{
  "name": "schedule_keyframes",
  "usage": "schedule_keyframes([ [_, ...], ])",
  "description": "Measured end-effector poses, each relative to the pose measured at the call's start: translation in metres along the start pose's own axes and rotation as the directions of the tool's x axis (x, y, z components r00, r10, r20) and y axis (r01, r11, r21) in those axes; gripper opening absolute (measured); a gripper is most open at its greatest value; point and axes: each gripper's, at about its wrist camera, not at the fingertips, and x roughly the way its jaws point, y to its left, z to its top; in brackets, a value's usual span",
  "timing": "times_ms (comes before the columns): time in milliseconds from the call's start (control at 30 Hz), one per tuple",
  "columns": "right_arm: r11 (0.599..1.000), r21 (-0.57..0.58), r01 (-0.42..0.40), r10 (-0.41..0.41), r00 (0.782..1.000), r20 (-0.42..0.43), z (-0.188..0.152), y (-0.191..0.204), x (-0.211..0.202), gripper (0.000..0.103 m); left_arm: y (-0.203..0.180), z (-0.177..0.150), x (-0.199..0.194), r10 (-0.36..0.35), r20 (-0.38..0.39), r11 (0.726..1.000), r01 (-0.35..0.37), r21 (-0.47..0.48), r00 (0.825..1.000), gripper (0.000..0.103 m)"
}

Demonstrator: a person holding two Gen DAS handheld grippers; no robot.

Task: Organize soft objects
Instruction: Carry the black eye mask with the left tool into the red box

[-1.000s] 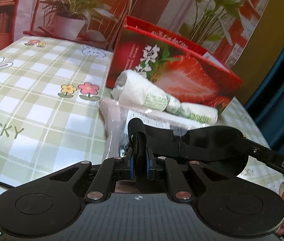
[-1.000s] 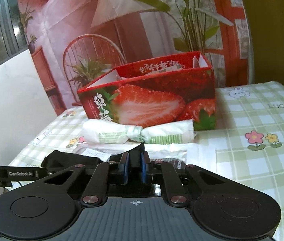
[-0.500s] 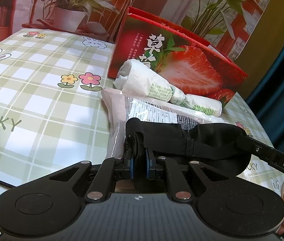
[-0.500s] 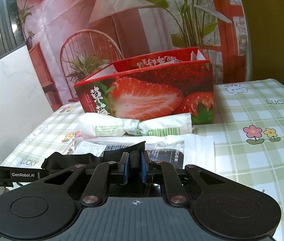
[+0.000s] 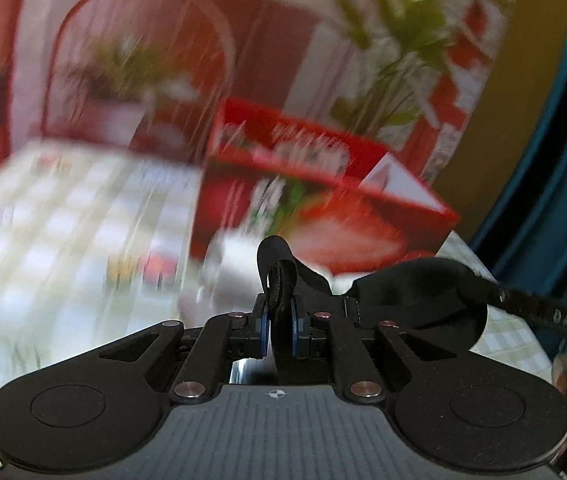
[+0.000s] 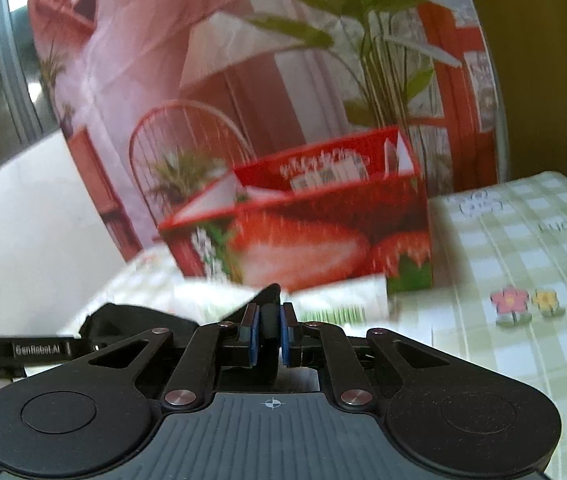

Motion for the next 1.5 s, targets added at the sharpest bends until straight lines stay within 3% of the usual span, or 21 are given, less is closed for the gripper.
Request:
schedule_keyframes([
  [133, 1.000, -0.029, -0.009, 0.010, 0.999, 0.054, 0.031, 0.000, 0.003, 0.010, -0.010, 0.044, 0.009, -0.010, 0.031, 0.999, 0.009, 0.032, 0.999, 0.011],
  [267, 0.998, -0.058, -0.007, 0.012, 0.996, 0.093, 0.064, -0.003, 0.015, 0.010, -0.027, 0.082, 0.023, 0.005, 0.098, 0.991, -0.018, 0.129, 0.995, 0.011],
  [433, 0.991, -0.133, 0.024, 0.000, 0.985, 0.173, 0.101, -0.001, 0.038, 0.009, -0.029, 0.120, 0.056, 0.021, 0.119, 0.991, -0.036, 0.130, 0.993, 0.011],
  [667, 0.973, -0.211, 0.097, -0.061, 0.984, 0.170, 0.142, -0.010, 0.098, 0.009, -0.024, 0.149, 0.115, 0.063, 0.070, 0.990, -0.071, 0.118, 0.996, 0.011],
  [933, 0.963, -0.208, 0.174, -0.154, 0.982, 0.109, 0.155, -0.031, 0.163, 0.009, -0.016, 0.160, 0.177, 0.085, -0.046, 0.988, -0.078, 0.134, 0.995, 0.014],
  [1000, 0.949, -0.227, 0.220, -0.206, 0.975, 0.082, 0.153, -0.034, 0.176, 0.009, -0.013, 0.160, 0.186, 0.079, -0.077, 0.989, -0.069, 0.132, 0.994, 0.019],
  [1067, 0.946, -0.218, 0.240, -0.235, 0.971, 0.050, 0.149, -0.038, 0.185, 0.009, -0.010, 0.160, 0.188, 0.095, -0.089, 0.987, -0.082, 0.139, 0.992, 0.048],
  [1100, 0.944, -0.216, 0.250, -0.249, 0.968, 0.032, 0.147, -0.040, 0.189, 0.010, -0.009, 0.160, 0.186, 0.104, -0.080, 0.986, -0.092, 0.142, 0.991, 0.055],
  [1133, 0.940, -0.221, 0.261, -0.264, 0.964, 0.018, 0.146, -0.041, 0.193, 0.014, -0.009, 0.161, 0.184, 0.108, -0.068, 0.985, -0.097, 0.146, 0.992, 0.065],
  [1200, 0.927, -0.244, 0.285, -0.290, 0.957, 0.016, 0.144, -0.039, 0.195, 0.027, -0.007, 0.162, 0.176, 0.109, -0.040, 0.982, -0.102, 0.160, 0.993, 0.071],
  [1267, 0.903, -0.279, 0.326, -0.325, 0.944, 0.050, 0.143, -0.034, 0.192, 0.057, -0.008, 0.161, 0.168, 0.132, -0.022, 0.976, -0.126, 0.179, 0.991, 0.076],
  [1400, 0.894, -0.311, 0.324, -0.311, 0.946, 0.091, 0.142, -0.025, 0.175, 0.077, -0.005, 0.154, 0.148, 0.132, -0.021, 0.978, -0.126, 0.168, 0.991, 0.084],
  [1467, 0.888, -0.316, 0.336, -0.316, 0.942, 0.113, 0.141, -0.019, 0.162, 0.102, -0.003, 0.149, 0.136, 0.129, -0.028, 0.978, -0.123, 0.167, 0.991, 0.092],
  [1500, 0.885, -0.314, 0.343, -0.315, 0.939, 0.139, 0.138, -0.016, 0.154, 0.103, -0.003, 0.146, 0.129, 0.130, -0.024, 0.977, -0.124, 0.171, 0.991, 0.093],
])
